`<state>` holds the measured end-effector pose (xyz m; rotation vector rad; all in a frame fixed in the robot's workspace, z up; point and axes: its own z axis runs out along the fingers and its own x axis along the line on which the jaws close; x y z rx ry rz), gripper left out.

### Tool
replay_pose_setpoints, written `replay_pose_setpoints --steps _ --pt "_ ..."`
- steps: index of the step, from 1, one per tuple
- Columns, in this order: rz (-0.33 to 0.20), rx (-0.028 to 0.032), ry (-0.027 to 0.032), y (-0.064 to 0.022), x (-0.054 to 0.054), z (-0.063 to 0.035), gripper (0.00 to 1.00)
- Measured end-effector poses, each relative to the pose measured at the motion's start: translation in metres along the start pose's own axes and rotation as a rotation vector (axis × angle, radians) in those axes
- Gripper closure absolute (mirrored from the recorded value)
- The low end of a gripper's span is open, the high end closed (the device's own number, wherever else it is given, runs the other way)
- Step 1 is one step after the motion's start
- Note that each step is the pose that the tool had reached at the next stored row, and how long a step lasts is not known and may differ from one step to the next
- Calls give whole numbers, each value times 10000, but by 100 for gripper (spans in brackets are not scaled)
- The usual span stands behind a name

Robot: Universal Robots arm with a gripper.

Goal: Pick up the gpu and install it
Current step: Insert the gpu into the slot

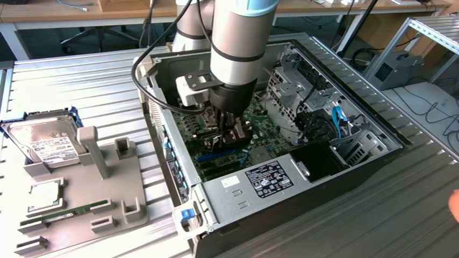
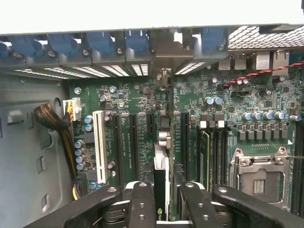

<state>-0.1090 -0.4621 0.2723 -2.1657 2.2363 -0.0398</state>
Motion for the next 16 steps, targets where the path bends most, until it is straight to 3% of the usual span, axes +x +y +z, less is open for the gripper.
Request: replay_pose_setpoints --steps 10,12,16 --pt "1 -14 -3 17 0 21 74" --pt "0 -173 1 17 0 24 74" --pt "2 -187 3 18 0 23 74"
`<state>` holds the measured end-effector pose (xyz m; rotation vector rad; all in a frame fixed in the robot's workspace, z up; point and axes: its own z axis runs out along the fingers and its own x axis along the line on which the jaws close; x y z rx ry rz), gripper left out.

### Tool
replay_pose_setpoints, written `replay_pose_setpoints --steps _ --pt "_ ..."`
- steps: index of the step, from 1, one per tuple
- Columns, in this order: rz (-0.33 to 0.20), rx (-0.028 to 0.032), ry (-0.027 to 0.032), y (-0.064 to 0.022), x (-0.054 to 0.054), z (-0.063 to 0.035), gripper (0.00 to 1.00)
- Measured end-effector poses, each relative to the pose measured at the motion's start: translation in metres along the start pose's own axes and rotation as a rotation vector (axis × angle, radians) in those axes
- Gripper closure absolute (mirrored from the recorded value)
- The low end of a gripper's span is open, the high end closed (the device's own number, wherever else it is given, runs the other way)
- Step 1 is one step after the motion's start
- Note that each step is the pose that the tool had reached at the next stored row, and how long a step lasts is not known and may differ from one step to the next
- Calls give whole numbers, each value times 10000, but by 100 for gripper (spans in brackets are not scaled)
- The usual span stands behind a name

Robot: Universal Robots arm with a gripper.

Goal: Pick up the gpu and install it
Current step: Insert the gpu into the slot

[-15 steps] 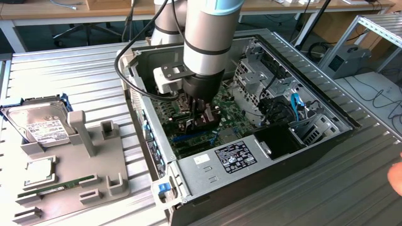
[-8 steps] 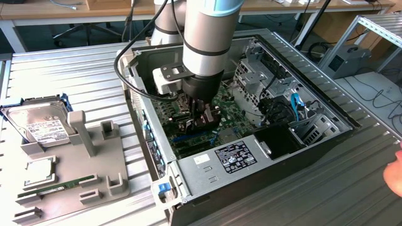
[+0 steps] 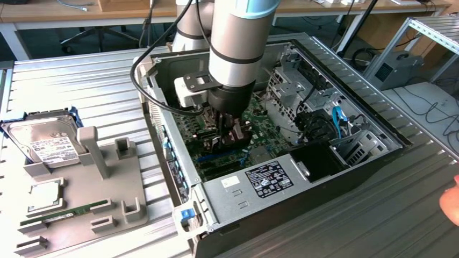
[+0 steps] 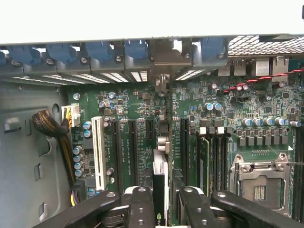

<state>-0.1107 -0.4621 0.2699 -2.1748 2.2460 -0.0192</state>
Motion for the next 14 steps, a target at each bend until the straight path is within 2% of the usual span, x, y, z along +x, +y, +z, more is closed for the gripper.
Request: replay_pose_setpoints --steps 6,14 --pt "-1 1 -2 0 -10 10 74" --pt "0 -2 -47 1 -25 17 74"
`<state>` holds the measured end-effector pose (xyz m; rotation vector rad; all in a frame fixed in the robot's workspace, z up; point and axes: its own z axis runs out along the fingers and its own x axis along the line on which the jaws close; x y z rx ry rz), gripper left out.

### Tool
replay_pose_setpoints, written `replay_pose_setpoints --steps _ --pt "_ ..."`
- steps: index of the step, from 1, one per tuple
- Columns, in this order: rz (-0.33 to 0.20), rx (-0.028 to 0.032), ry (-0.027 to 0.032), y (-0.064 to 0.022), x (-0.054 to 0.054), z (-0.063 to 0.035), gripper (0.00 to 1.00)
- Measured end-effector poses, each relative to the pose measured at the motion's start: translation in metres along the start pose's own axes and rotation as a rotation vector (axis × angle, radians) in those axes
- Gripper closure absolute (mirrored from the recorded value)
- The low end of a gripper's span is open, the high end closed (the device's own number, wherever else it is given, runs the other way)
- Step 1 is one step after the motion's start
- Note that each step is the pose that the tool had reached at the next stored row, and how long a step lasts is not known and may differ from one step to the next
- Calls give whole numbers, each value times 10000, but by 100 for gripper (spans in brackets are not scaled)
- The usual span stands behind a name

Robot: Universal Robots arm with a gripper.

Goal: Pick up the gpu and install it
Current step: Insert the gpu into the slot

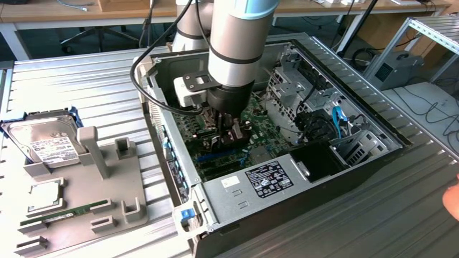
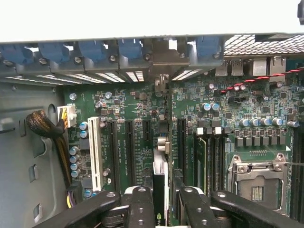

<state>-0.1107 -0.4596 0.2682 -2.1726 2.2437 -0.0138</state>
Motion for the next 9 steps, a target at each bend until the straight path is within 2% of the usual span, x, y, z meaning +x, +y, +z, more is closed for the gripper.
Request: replay_pose_setpoints --steps 9 --pt "0 -1 -31 0 -1 18 74"
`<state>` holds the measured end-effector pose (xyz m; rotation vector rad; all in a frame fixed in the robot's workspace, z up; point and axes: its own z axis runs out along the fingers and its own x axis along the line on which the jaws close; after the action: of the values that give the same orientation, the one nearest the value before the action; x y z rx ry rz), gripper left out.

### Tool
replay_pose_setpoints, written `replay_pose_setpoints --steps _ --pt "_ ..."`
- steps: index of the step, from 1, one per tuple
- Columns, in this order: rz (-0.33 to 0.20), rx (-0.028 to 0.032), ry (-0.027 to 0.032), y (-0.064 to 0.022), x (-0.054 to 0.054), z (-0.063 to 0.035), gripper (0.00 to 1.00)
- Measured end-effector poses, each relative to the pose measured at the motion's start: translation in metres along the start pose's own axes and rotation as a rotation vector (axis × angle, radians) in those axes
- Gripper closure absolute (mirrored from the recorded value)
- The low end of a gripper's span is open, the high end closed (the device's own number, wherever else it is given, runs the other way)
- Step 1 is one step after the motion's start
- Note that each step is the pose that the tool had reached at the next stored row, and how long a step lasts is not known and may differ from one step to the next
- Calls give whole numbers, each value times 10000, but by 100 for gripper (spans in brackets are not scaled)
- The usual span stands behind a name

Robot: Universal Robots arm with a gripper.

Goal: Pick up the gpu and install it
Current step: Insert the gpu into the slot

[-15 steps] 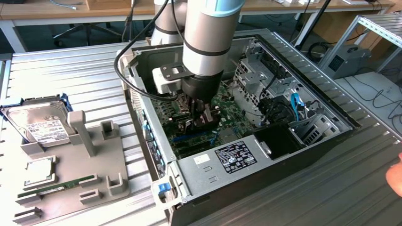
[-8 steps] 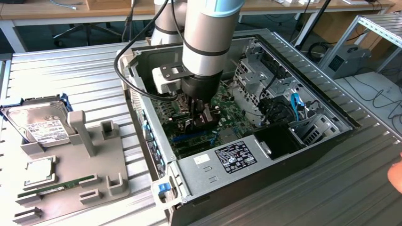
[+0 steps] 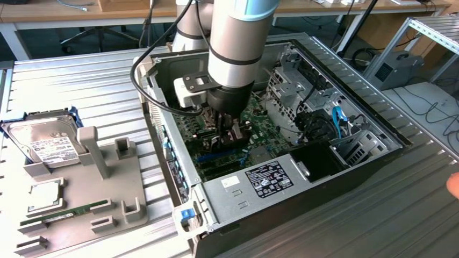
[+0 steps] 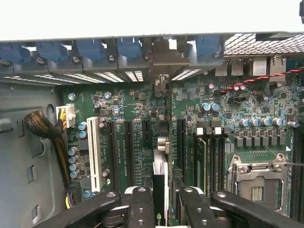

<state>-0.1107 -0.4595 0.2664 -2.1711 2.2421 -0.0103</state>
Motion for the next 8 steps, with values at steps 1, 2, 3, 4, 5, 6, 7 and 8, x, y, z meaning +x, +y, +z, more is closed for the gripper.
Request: replay_pose_setpoints --steps 1,2,3,4,5,6,7,8 --pt "-4 1 -5 -1 -2 4 74" --pt "-17 1 -7 -1 -4 6 74" --pt "-27 0 -8 -1 -5 7 74" --pt "-36 -1 -10 0 -5 8 74" --pt "-38 -2 -18 1 -5 10 74" --pt "-42 -2 -32 0 -6 15 74" --pt "-47 -2 -42 0 -9 18 74" --pt "-52 -3 -53 0 -10 21 74"
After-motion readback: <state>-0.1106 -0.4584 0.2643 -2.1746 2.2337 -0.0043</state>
